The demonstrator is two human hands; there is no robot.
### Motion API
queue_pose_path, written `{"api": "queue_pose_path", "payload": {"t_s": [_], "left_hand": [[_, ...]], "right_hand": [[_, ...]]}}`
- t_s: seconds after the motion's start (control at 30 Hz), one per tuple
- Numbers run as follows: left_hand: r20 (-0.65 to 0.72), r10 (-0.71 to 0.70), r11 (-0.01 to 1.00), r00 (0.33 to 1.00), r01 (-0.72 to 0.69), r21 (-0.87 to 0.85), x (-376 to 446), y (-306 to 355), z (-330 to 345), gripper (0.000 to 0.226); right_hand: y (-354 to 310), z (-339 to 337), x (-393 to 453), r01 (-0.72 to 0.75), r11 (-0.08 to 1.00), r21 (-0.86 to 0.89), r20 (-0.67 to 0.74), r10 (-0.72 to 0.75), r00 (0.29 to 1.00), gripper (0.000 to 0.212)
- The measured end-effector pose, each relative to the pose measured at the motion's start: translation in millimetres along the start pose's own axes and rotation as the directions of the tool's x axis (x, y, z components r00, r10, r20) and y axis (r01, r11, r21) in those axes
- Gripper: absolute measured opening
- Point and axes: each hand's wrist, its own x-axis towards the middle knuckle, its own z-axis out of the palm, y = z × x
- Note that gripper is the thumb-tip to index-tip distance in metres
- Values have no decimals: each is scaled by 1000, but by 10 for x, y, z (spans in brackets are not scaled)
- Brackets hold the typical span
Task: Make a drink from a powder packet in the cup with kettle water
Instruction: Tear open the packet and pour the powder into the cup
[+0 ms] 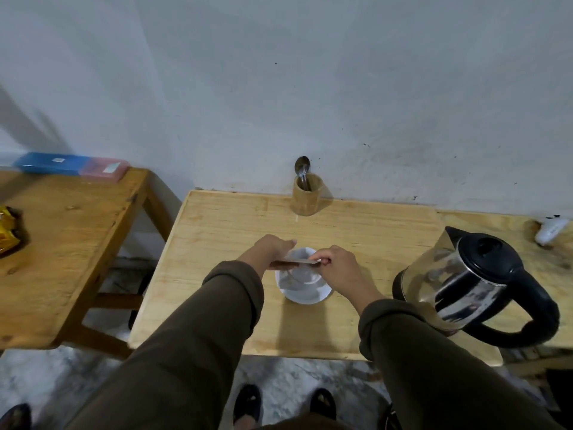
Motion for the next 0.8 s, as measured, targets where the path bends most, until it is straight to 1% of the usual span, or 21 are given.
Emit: {"api": "queue_pose_path", "payload": {"t_s": [0.07, 0.13, 0.17, 0.23, 0.27, 0.33, 0.5, 0.63, 0.7, 0.8], "left_hand": [[27, -50, 981, 998, 54, -186, -56, 35, -94, 46], [41, -33, 959, 999, 43, -281, -69, 20, -164, 55], [41, -10, 948, 999, 23, -318, -77, 4, -188, 61], [26, 21, 916, 999, -9, -401, -76, -31, -218, 67], [20, 35, 894, 999, -23, -448, -72, -44, -222, 68], [11, 65, 862, 998, -51, -504, -60, -66, -214, 69], [-33, 149, 823, 988, -142, -549, -19, -72, -126, 58], [-54, 194, 814, 980, -191, -549, 4, -44, -58, 49], [-70, 217, 823, 974, -221, -523, 18, -35, -35, 45], [-113, 255, 844, 960, -278, -459, 46, -39, -25, 44]], "right_hand": [[3, 9, 8, -17, 999, 34, 3, 17, 1000, 17], [-1, 18, 29, -33, 999, 28, 11, 33, 999, 11], [-2, 18, 42, -48, 999, 12, 14, 48, 999, 18], [11, 22, 63, -78, 997, -7, 1, 78, 997, 41], [16, 26, 74, -84, 996, -13, -14, 84, 996, 45], [17, 32, 85, -94, 995, -26, -22, 93, 995, 46], [36, 63, 113, -75, 997, -33, -25, 75, 997, 45], [43, 80, 114, -69, 997, 34, -39, 70, 997, 41], [51, 94, 120, -62, 997, 40, -37, 64, 997, 44], [65, 104, 135, -69, 997, 42, -31, 71, 997, 41]]}}
